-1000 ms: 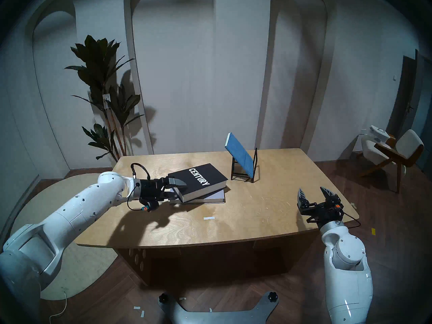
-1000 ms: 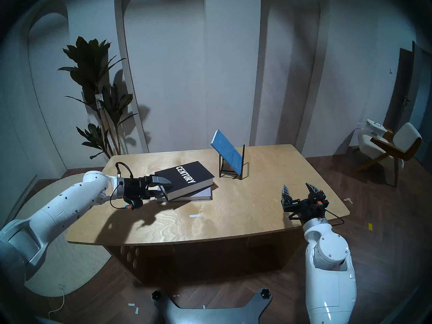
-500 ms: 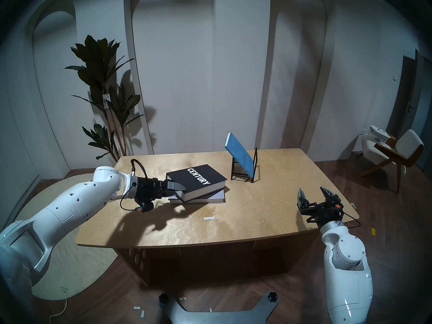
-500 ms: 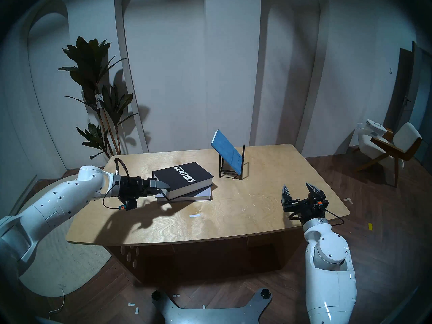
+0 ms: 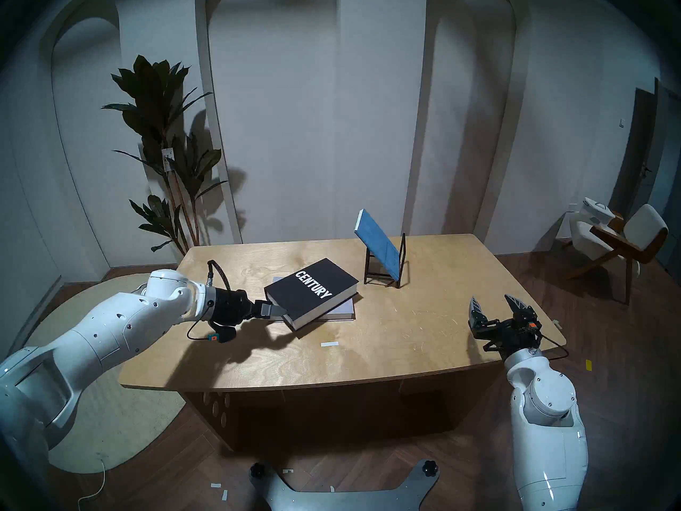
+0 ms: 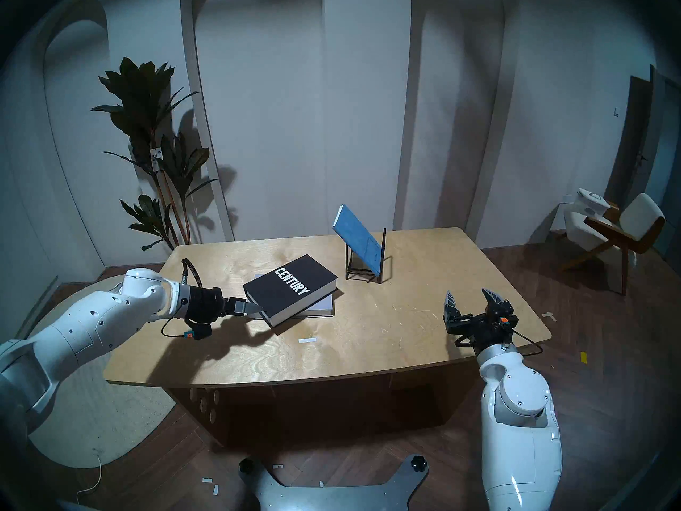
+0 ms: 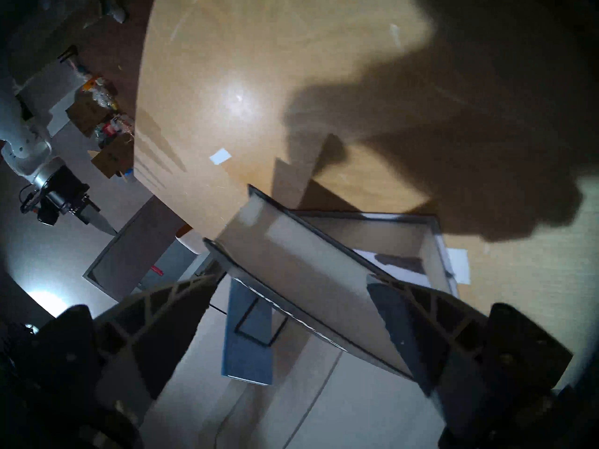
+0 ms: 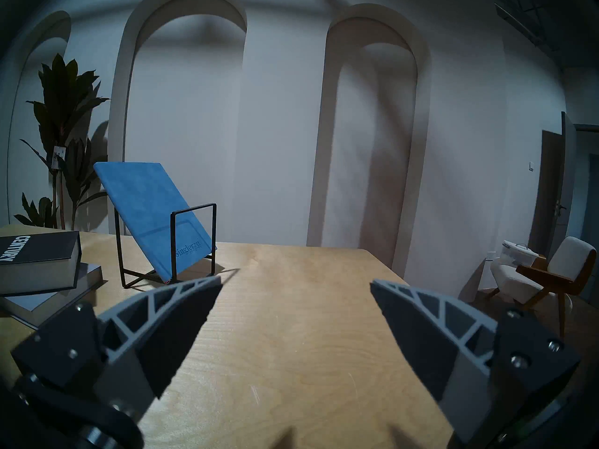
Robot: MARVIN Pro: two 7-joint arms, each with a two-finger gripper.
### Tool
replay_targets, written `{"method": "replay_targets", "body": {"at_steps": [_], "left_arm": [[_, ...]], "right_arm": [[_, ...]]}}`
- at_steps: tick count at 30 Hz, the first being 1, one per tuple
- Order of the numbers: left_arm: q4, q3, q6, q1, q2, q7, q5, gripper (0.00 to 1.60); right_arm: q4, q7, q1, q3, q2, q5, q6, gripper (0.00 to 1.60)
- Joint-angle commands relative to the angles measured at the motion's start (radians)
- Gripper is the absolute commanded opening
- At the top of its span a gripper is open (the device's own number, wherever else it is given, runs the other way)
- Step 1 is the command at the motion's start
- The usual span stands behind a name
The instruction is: Stack the books into one stack
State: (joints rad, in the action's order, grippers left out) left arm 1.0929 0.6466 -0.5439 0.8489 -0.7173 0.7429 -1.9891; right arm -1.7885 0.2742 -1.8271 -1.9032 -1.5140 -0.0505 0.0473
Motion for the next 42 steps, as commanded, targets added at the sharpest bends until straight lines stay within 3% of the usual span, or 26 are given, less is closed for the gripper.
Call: {"method": "replay_targets", "body": {"at_steps": [1,10,13,16,17,19,23,28,42], "left_arm": [[0.014,0.062,0.02,-0.044,-0.003,0.025,0.05,1.6],[0.027,0.206,-0.002,0.028,-0.063,0.094,0.33,1.6],[0.037,0.241,-0.025,0.062,-0.07,0.102,0.417,1.6],[0.077,0.259,-0.084,0.103,-0.032,0.039,0.479,1.6],[0.081,0.251,-0.102,0.108,-0.01,-0.022,0.475,1.6],[0.083,0.243,-0.086,0.126,0.019,-0.031,0.458,1.6],[0.095,0.311,-0.068,0.174,0.008,-0.097,0.589,1.6],[0.091,0.379,-0.097,0.188,-0.055,-0.047,0.749,1.6],[0.118,0.46,-0.136,0.272,-0.17,-0.033,1.102,1.6]], "right_arm": [[-0.023,0.001,0.002,-0.001,0.0,-0.002,0.007,1.6],[-0.018,0.0,0.004,0.0,0.002,-0.003,0.006,1.6],[-0.009,-0.009,0.014,0.027,0.016,0.042,-0.008,1.6],[-0.007,-0.014,0.027,0.052,0.017,0.061,-0.029,1.6],[-0.007,-0.026,0.03,0.057,0.015,0.076,-0.036,1.6],[-0.003,-0.023,0.035,0.063,0.015,0.074,-0.043,1.6],[-0.002,-0.033,0.038,0.065,0.01,0.076,-0.051,1.6],[0.002,-0.039,0.042,0.092,0.024,0.114,-0.06,1.6],[-0.02,-0.098,0.112,0.244,0.097,0.385,-0.044,1.6]]}}
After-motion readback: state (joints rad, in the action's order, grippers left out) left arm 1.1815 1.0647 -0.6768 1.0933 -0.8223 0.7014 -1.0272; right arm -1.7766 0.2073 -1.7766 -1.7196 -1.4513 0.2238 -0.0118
